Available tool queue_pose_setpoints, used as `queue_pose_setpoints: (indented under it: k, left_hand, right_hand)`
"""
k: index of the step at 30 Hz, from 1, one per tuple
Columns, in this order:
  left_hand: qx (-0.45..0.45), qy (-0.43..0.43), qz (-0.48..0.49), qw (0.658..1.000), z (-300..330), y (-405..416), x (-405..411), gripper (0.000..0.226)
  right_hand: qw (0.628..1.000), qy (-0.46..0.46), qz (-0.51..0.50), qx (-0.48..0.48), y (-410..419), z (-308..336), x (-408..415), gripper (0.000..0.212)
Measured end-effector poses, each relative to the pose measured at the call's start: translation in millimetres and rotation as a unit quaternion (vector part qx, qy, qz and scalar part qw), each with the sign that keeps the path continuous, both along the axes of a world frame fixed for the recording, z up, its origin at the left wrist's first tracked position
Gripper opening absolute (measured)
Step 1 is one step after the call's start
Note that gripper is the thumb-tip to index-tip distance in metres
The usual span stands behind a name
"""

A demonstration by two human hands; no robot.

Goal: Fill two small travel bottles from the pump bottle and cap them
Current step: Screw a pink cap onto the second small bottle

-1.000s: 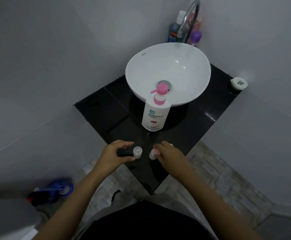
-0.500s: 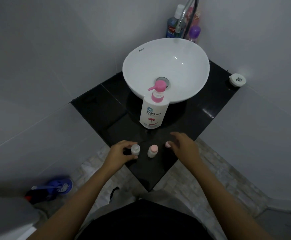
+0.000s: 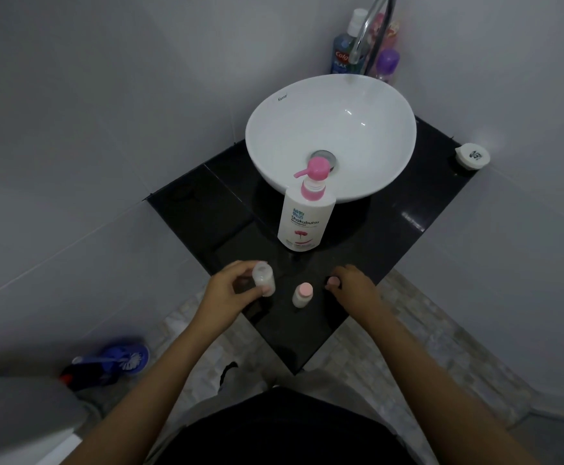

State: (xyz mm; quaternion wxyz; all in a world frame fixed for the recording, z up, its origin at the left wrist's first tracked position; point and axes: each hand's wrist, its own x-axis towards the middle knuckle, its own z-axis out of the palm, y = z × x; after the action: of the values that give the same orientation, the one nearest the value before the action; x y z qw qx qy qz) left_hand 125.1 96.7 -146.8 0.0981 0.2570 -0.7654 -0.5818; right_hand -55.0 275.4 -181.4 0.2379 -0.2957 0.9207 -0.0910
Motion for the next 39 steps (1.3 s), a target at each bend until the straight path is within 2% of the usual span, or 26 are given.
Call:
queue_pose_setpoints:
  k: [4, 8, 12, 14, 16, 20, 25, 28, 39]
  left_hand:
    - [0.013, 0.023, 0.012, 1.0, 18, 0, -1, 0.046]
    - [0.045, 0.072, 0.027, 0.996, 40, 2, -5, 0.041]
    - [0.067, 0.097, -0.006, 0.993, 65, 4, -10, 0.037]
    - [0.038, 0.086, -0.041, 0.995, 78, 5, -13, 0.038]
    - [0.009, 0.083, -0.073, 0.994, 89, 6, -15, 0.041]
    - [0.031, 0.116, -0.079, 0.99, 105, 11, -16, 0.035]
    - [0.013, 0.112, -0.102, 0.988, 114, 12, -14, 0.031]
    - [0.012, 0.102, -0.117, 0.988, 116, 13, -14, 0.032]
    - [0.027, 0.096, -0.138, 0.985, 121, 17, -9, 0.032]
  right_hand:
    - [0.993, -0.029, -0.077, -0.08, 0, 11, -1, 0.02]
    - [0.942, -0.108, -0.193, -0.253, -6, 62, 5, 0.023]
    - [0.877, -0.192, -0.164, -0.409, -8, 137, 23, 0.022]
    - [0.863, -0.199, -0.131, -0.446, -6, 166, 33, 0.029]
    - [0.871, -0.176, -0.1, -0.448, -4, 185, 41, 0.032]
    - [0.906, -0.104, -0.046, -0.408, 1, 199, 50, 0.031]
    - [0.907, -0.078, -0.028, -0.413, 6, 199, 49, 0.032]
    - [0.915, -0.056, 0.021, -0.398, 9, 202, 48, 0.033]
    - [0.931, -0.087, 0.066, -0.347, 18, 213, 41, 0.026]
